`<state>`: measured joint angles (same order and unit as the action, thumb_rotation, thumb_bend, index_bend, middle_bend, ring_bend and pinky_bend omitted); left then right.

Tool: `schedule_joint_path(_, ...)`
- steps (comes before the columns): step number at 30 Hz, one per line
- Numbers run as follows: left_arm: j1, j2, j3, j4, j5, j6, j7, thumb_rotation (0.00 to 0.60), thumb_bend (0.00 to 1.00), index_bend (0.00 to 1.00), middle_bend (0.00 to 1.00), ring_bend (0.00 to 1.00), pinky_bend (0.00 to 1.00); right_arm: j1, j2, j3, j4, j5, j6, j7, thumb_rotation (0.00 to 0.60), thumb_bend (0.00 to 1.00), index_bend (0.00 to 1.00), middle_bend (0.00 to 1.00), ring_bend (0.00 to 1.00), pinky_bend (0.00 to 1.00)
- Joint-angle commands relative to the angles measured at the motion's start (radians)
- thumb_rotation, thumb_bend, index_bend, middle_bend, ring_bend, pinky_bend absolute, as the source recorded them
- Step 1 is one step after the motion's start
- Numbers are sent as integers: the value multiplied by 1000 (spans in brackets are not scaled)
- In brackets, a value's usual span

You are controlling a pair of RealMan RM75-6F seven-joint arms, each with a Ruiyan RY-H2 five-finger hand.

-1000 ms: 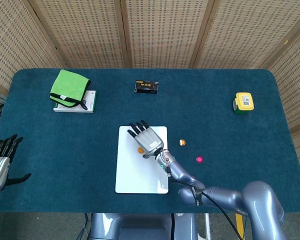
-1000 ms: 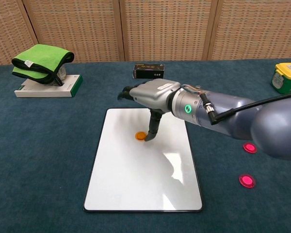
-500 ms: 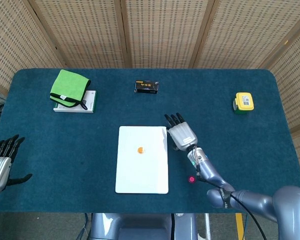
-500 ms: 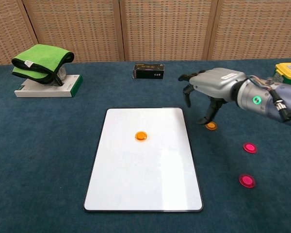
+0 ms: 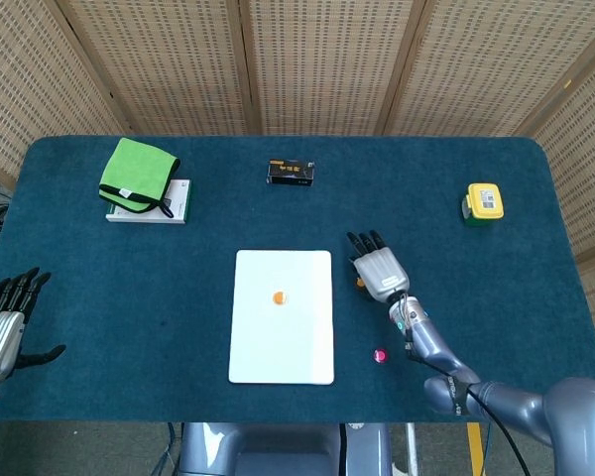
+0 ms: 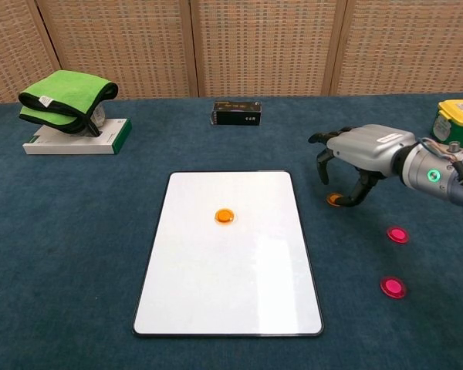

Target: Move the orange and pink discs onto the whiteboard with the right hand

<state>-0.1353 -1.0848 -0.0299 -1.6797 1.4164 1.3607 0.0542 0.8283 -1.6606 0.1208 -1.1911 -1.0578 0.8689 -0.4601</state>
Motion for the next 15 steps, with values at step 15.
schedule_joint_path(15, -1, 3, 2, -1, -2, -4, -2, 600, 0, 0, 0, 0, 0, -15, -48, -8, 91, -37, -24, 32, 600, 348, 417, 0, 0, 0)
